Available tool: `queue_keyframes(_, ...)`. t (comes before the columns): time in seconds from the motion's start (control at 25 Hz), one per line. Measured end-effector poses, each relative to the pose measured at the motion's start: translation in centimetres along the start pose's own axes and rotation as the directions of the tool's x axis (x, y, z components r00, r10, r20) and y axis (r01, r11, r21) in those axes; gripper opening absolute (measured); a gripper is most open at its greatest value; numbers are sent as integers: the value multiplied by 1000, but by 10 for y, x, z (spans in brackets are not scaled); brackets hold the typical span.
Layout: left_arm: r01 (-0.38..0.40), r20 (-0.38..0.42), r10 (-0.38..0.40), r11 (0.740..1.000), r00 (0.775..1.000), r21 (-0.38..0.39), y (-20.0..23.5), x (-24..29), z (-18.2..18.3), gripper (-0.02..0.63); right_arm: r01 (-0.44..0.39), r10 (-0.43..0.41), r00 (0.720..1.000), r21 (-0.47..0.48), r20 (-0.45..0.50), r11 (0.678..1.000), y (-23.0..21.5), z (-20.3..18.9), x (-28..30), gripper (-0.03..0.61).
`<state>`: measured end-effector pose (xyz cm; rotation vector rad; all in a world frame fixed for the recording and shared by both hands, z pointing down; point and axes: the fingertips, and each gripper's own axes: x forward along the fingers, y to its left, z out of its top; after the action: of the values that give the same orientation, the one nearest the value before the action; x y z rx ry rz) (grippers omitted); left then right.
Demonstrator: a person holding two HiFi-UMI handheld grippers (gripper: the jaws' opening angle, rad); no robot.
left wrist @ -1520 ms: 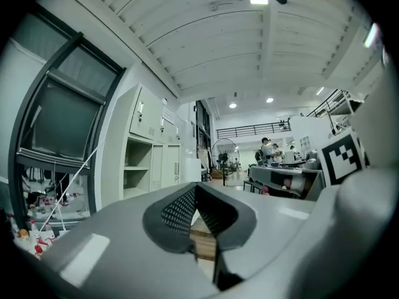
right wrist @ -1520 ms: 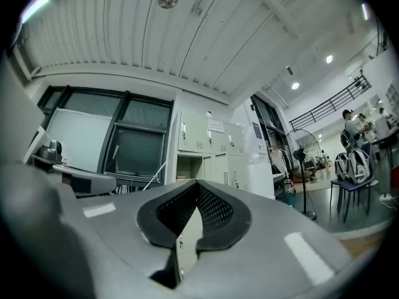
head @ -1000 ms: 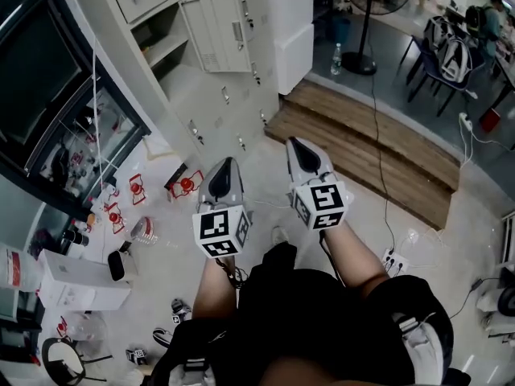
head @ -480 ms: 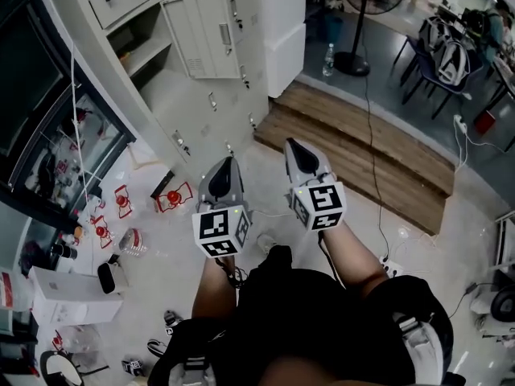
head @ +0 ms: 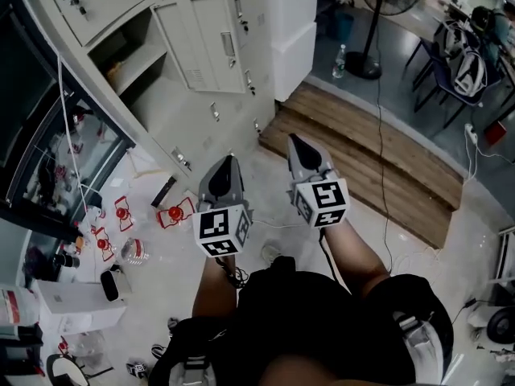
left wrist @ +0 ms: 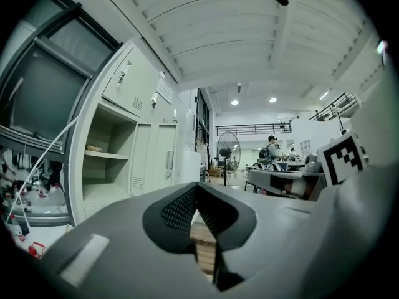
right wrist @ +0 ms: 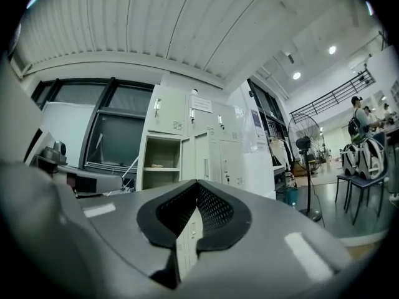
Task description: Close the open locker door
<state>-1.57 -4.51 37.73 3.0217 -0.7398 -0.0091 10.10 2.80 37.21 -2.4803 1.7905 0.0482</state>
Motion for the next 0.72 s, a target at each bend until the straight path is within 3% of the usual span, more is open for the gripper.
queue_keyframes(0.4,-30,22,30,1000,999,7,61,100,16,0,-38,39,999,-15,28,999,-28,10,122,11)
queue_keyframes(0.72,-68,24,68,998,997,18,95,134,22,0,-51,53,997,-25,60,998,-39,21,177,11)
